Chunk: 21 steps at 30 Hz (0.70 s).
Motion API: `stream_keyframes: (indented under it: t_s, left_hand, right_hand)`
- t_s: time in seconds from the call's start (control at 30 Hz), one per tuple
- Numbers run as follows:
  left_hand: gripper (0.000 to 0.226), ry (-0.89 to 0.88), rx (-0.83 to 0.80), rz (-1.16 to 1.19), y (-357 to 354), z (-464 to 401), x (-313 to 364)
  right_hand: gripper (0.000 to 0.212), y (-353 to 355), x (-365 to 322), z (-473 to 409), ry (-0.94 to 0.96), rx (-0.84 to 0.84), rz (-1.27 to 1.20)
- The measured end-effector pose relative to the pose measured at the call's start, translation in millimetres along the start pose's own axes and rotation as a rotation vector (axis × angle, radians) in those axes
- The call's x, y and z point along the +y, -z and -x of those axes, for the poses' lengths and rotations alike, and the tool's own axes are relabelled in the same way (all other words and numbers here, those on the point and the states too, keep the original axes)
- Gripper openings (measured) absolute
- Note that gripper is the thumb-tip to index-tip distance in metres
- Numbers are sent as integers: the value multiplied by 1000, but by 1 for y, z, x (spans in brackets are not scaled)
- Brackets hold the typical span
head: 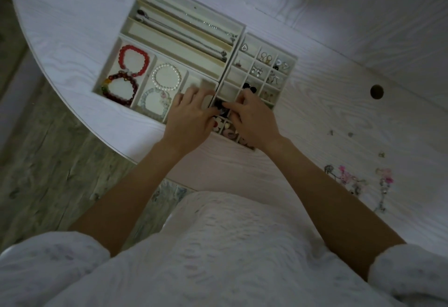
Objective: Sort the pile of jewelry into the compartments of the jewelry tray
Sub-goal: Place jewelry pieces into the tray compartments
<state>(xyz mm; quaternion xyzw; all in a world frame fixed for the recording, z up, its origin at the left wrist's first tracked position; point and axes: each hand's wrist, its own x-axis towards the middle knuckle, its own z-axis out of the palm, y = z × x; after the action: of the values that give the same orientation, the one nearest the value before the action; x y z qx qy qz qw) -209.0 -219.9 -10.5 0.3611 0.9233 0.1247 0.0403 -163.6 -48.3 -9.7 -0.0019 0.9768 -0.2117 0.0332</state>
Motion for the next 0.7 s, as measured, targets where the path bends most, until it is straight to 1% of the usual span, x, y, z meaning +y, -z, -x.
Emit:
stream_keyframes:
  t_s: [0.13, 0.23, 0.33, 0.43, 0.6, 0.7]
  left_hand:
    - [33, 15, -24, -28, -3, -1, -1]
    - [37, 50, -42, 27, -3, -3, -4]
    - [37, 66, -29, 60, -3, -1, -6]
    - [38, 84, -19, 79, -3, 3, -4]
    - [38, 105, -18, 85, -3, 3, -2]
    - [35, 104, -17, 93, -3, 1, -1]
  right_hand:
    - [21, 1, 2, 5, 36, 26, 90]
    - [21, -2, 0, 5, 65, 28, 124]
    - [20, -1, 0, 5, 66, 41, 103]
    - [11, 3, 0, 9, 89, 64, 74]
    - [13, 2, 1, 11, 90, 54, 63]
    - [13, 0, -4, 3, 83, 79, 65]
